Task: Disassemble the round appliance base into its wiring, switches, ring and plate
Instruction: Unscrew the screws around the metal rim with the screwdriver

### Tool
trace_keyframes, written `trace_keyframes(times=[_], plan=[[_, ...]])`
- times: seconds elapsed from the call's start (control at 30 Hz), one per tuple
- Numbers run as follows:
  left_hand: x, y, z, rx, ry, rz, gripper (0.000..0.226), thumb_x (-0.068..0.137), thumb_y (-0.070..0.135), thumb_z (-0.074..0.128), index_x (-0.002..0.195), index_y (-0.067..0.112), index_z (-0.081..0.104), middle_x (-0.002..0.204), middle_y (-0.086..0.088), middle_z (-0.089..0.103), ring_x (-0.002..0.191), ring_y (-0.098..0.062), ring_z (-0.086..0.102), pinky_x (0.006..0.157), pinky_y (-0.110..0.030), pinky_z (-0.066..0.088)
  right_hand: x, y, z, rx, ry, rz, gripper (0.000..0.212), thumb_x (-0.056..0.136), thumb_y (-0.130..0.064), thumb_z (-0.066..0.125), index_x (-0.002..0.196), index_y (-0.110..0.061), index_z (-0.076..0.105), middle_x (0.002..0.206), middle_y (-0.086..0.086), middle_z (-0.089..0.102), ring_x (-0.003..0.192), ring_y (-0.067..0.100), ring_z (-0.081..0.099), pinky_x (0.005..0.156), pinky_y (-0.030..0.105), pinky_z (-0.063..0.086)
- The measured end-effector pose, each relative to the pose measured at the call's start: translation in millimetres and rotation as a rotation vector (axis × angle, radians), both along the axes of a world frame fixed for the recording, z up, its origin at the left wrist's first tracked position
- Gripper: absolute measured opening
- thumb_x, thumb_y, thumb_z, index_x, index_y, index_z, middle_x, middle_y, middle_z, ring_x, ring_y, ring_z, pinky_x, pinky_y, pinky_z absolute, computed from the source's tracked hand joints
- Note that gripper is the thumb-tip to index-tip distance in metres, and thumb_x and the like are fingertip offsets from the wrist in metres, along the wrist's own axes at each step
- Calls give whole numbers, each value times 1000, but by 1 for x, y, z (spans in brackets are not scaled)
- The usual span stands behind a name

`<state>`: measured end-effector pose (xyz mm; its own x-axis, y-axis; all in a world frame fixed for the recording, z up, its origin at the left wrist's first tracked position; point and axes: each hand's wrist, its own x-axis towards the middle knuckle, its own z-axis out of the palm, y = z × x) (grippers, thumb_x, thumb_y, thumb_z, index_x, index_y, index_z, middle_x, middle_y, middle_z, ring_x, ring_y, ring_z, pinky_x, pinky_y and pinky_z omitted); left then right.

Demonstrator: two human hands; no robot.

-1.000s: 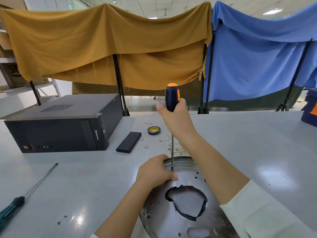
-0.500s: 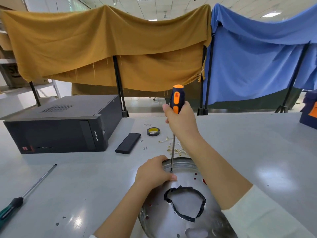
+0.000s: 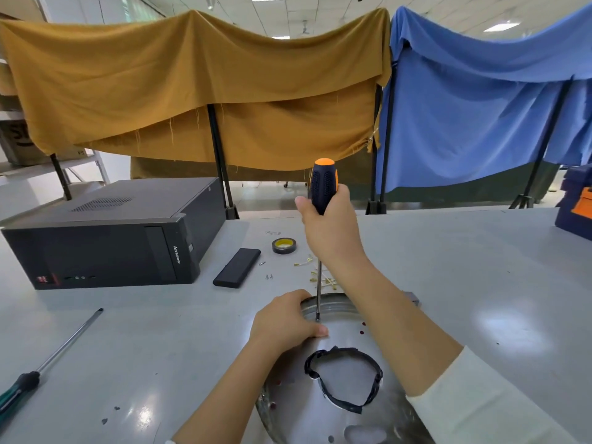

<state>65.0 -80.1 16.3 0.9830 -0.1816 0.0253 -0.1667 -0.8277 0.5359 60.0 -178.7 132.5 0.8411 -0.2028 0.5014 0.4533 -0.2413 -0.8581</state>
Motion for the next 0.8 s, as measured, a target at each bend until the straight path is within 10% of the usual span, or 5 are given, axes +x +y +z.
trace_keyframes(times=[0.13,0.3,0.5,0.67,0.8], plan=[[0,0,1,15,3,-2,55,62,53,72,111,36,54,98,15,58,90,-12,55,65,-26,36,1,2,7,128,50,81,16,89,-17,59,82,-16,44,65,-2,44,51,10,41,42,15,38],[1,1,2,18,1,-2,53,63,53,72,110,35,54,101,14,58,90,-12,53,67,-27,37,2,-11,10,184,193,667,30,87,-4,59,67,-14,39,45,-5,31,39,12,25,41,22,27],[0,1,-1,-19,10,-4,57,60,51,72,113,37,55,107,17,62,96,-10,57,75,-28,45,-9,5,0,9,-43,64,31,86,-29,67,97,-14,43,73,-7,47,57,-5,48,51,9,40],[0,1,0,-7,10,0,55,61,52,72,111,37,54,102,17,61,93,-10,57,69,-26,42,-7,10,7,53,14,79,17,87,-20,62,87,-14,46,69,-4,46,58,11,43,49,12,38],[0,0,1,4,8,1,55,62,53,72,112,37,53,104,16,60,95,-11,56,69,-26,38,2,-6,13,162,168,631,28,79,-2,61,65,-15,41,45,-5,33,39,13,27,41,20,26]])
